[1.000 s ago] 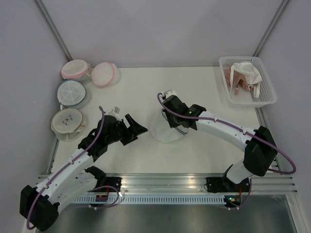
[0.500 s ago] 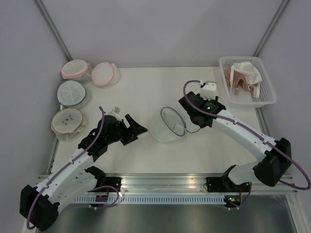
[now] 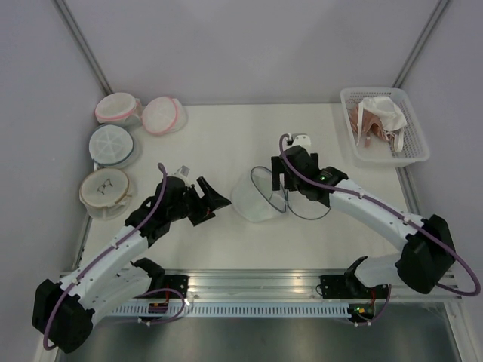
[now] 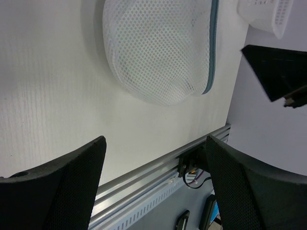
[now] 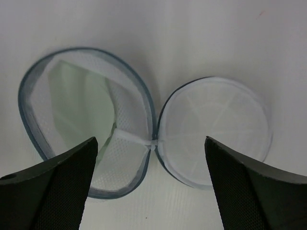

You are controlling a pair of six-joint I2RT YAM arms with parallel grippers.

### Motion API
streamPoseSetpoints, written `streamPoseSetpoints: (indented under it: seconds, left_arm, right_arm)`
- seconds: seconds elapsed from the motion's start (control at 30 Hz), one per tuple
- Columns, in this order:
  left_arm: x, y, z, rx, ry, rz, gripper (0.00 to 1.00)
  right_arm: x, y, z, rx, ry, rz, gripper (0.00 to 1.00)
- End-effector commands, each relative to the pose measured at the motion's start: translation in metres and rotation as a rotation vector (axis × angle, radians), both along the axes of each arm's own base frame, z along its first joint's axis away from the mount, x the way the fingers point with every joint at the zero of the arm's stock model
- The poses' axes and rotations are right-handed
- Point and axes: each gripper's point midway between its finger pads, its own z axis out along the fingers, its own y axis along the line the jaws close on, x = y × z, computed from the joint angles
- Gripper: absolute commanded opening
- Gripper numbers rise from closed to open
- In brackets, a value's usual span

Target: Unzip the laundry bag and remove the bra

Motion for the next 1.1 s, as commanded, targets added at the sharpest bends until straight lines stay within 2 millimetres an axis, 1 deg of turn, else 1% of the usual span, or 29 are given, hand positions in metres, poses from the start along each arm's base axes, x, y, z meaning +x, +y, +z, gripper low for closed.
streamPoseSetpoints:
  seconds: [0.0,0.07,0.1,0.17,0.2,0.23,0.27,0.3,0.37,0.4,0.47,0.5,0.53,0.6,0.63,0.7,0.73,0.77,0.83,0.87,0.93,0.97,1.0,1.03,1.07]
  left_arm:
    - [0.002,-0.003,0.021,-0.028,-0.054,-0.015,0.88]
    - [0.002,-0.002,0.021,-0.028,-0.052,-0.016,0.88]
    - [0.002,-0.002,0.021,-0.027,-0.051,-0.015,0.88]
    - [0.001,-0.002,0.021,-0.028,-0.048,-0.014,0.88]
    - [0.001,-0.002,0.02,-0.028,-0.045,-0.013,0.88]
    - [0.001,-0.002,0.02,-0.028,-0.043,-0.012,0.88]
    - [0.0,-0.002,0.021,-0.034,-0.044,-0.011,0.87]
    - [-0.001,-0.002,0.02,-0.033,-0.041,-0.012,0.87]
    - [0.0,-0.001,0.021,-0.034,-0.043,-0.007,0.87]
    - [-0.002,0.0,0.021,-0.035,-0.044,-0.005,0.87]
    - [-0.002,0.002,0.021,-0.028,-0.047,0.001,0.87]
    - [-0.003,0.003,0.023,-0.029,-0.052,0.003,0.87]
    - [-0.003,0.004,0.022,-0.025,-0.053,0.007,0.87]
    - [-0.003,0.005,0.021,-0.019,-0.052,0.011,0.87]
    - [-0.003,0.006,0.022,-0.018,-0.054,0.014,0.87]
    - [-0.003,0.006,0.022,-0.02,-0.054,0.017,0.87]
    - [-0.002,0.006,0.02,-0.016,-0.051,0.019,0.87]
    - [-0.002,0.006,0.021,-0.017,-0.05,0.018,0.87]
    - [-0.003,0.005,0.018,-0.013,-0.04,0.014,0.87]
    - [-0.002,0.005,0.018,-0.013,-0.038,0.013,0.87]
    - [-0.003,0.005,0.018,-0.014,-0.038,0.011,0.87]
    - [-0.003,0.005,0.018,-0.013,-0.038,0.013,0.87]
    - [-0.003,0.006,0.018,-0.013,-0.038,0.014,0.87]
    - [-0.003,0.005,0.018,-0.014,-0.041,0.014,0.87]
    - [-0.002,0.006,0.019,-0.013,-0.041,0.015,0.87]
  right_arm:
    - [0.01,0.045,-0.01,0.107,0.003,0.168,0.93]
    - [0.017,0.057,-0.013,0.127,0.005,0.207,0.91]
    - [0.017,0.065,-0.024,0.137,0.036,0.233,0.88]
    - [0.022,0.077,-0.028,0.159,0.048,0.267,0.85]
    - [0.023,0.082,-0.041,0.152,0.08,0.28,0.84]
    - [0.025,0.09,-0.04,0.17,0.084,0.302,0.83]
    - [0.028,0.092,-0.045,0.164,0.096,0.307,0.82]
    - [0.028,0.092,-0.059,0.143,0.131,0.304,0.82]
    - [0.031,0.097,-0.064,0.141,0.142,0.316,0.81]
    - [0.032,0.099,-0.072,0.14,0.155,0.321,0.79]
    - [0.029,0.105,-0.077,0.154,0.18,0.342,0.75]
    - [0.028,0.104,-0.084,0.151,0.2,0.334,0.72]
    - [0.022,0.106,-0.088,0.165,0.229,0.352,0.71]
    - [0.014,0.103,-0.094,0.16,0.257,0.343,0.68]
    - [0.006,0.102,-0.101,0.147,0.273,0.346,0.68]
    - [-0.002,0.101,-0.108,0.139,0.287,0.345,0.59]
    - [-0.007,0.101,-0.113,0.14,0.301,0.345,0.52]
    - [-0.014,0.097,-0.126,0.125,0.333,0.342,0.37]
    - [-0.018,0.094,-0.133,0.119,0.352,0.337,0.23]
    - [-0.02,0.093,-0.134,0.119,0.356,0.335,0.11]
    - [-0.019,0.094,-0.125,0.128,0.335,0.34,0.08]
    - [-0.018,0.095,-0.113,0.139,0.312,0.346,0.06]
    - [-0.019,0.094,-0.107,0.136,0.306,0.348,0.04]
    - [-0.016,0.095,-0.096,0.144,0.288,0.352,0.04]
    - [-0.016,0.096,-0.08,0.157,0.255,0.366,0.03]
